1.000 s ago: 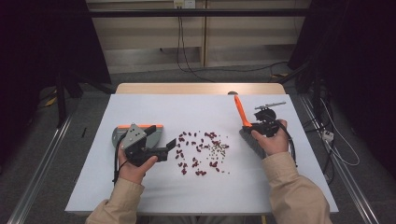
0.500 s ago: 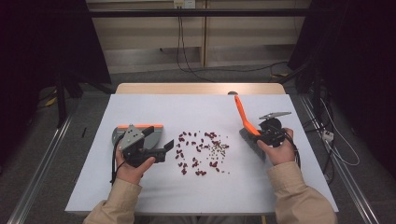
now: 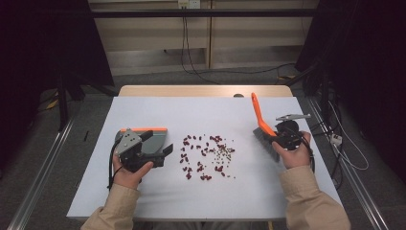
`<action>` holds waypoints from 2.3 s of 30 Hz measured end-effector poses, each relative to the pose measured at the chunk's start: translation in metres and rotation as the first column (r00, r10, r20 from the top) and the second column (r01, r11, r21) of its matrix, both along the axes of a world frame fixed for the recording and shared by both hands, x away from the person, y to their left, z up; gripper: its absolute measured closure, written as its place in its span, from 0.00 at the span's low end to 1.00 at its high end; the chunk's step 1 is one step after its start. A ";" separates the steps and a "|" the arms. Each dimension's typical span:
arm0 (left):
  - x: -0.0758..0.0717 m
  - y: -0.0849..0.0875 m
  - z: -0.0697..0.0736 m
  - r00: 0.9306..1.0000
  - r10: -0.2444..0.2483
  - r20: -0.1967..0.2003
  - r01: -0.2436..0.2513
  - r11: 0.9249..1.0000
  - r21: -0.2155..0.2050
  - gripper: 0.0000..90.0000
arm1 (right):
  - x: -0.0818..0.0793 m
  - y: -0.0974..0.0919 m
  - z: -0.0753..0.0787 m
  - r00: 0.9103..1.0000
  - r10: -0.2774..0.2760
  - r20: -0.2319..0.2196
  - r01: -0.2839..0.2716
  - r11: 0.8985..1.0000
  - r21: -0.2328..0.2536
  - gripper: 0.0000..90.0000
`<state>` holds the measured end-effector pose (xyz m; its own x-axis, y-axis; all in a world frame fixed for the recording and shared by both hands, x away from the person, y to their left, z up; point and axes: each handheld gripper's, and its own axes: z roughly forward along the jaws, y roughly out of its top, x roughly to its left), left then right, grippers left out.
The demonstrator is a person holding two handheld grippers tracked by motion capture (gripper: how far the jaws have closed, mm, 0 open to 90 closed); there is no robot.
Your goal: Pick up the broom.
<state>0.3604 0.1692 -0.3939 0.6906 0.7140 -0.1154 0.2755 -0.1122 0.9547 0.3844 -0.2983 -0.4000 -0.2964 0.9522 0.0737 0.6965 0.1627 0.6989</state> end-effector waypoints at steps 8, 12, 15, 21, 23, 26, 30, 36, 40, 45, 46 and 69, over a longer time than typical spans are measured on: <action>0.002 0.005 -0.001 1.000 -0.023 -0.006 0.023 1.000 -0.005 0.07 | -0.006 -0.022 0.007 0.997 -0.050 0.057 0.050 0.999 0.001 0.79; 0.002 0.008 -0.002 0.999 -0.037 -0.013 0.037 0.999 -0.003 0.06 | -0.011 -0.036 0.005 0.993 -0.086 0.081 0.086 0.996 0.004 0.79; 0.003 0.011 -0.003 0.998 -0.053 -0.017 0.053 0.999 0.000 0.06 | -0.012 -0.041 0.004 0.992 -0.092 0.088 0.093 0.996 -0.003 0.79; 0.003 0.015 -0.003 0.998 -0.062 -0.022 0.063 0.998 0.008 0.05 | -0.018 -0.055 -0.002 0.986 -0.126 0.105 0.127 0.992 -0.003 0.79; 0.002 0.016 -0.003 0.998 -0.060 -0.023 0.060 0.998 0.006 0.05 | -0.019 -0.058 -0.003 0.985 -0.134 0.108 0.135 0.991 -0.004 0.79; 0.002 0.015 -0.003 0.998 -0.064 -0.023 0.064 0.998 0.011 0.05 | -0.022 -0.060 -0.007 0.980 -0.148 0.134 0.154 0.987 -0.038 0.79; 0.001 0.014 -0.004 0.997 -0.070 -0.022 0.071 0.997 0.016 0.05 | -0.028 -0.059 -0.025 0.968 -0.186 0.168 0.203 0.975 -0.087 0.79; 0.001 0.013 -0.003 0.997 -0.069 -0.015 0.069 0.997 0.017 0.05 | -0.028 -0.027 -0.034 0.972 -0.148 0.181 0.168 0.981 -0.098 0.79; 0.002 0.012 -0.004 0.998 -0.067 -0.016 0.068 0.998 0.020 0.05 | -0.022 -0.002 -0.033 0.978 -0.121 0.172 0.134 0.989 -0.067 0.79; 0.001 0.012 -0.003 0.997 -0.072 -0.015 0.073 0.997 0.017 0.05 | -0.015 0.027 -0.033 0.980 -0.096 0.171 0.112 0.990 -0.081 0.79; 0.001 0.012 -0.003 0.997 -0.072 -0.015 0.073 0.997 0.019 0.05 | -0.013 0.034 -0.034 0.981 -0.088 0.172 0.101 0.992 -0.069 0.79; 0.003 0.019 -0.003 0.998 -0.059 -0.017 0.059 0.998 0.014 0.05 | -0.001 0.139 -0.038 0.974 0.032 0.224 -0.021 0.998 -0.051 0.79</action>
<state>0.3629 0.1881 -0.3972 0.7298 0.6735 -0.1172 0.2837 -0.1424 0.9483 0.3833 -0.1594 -0.4379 -0.3253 0.9446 -0.0432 0.5173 0.2160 0.8281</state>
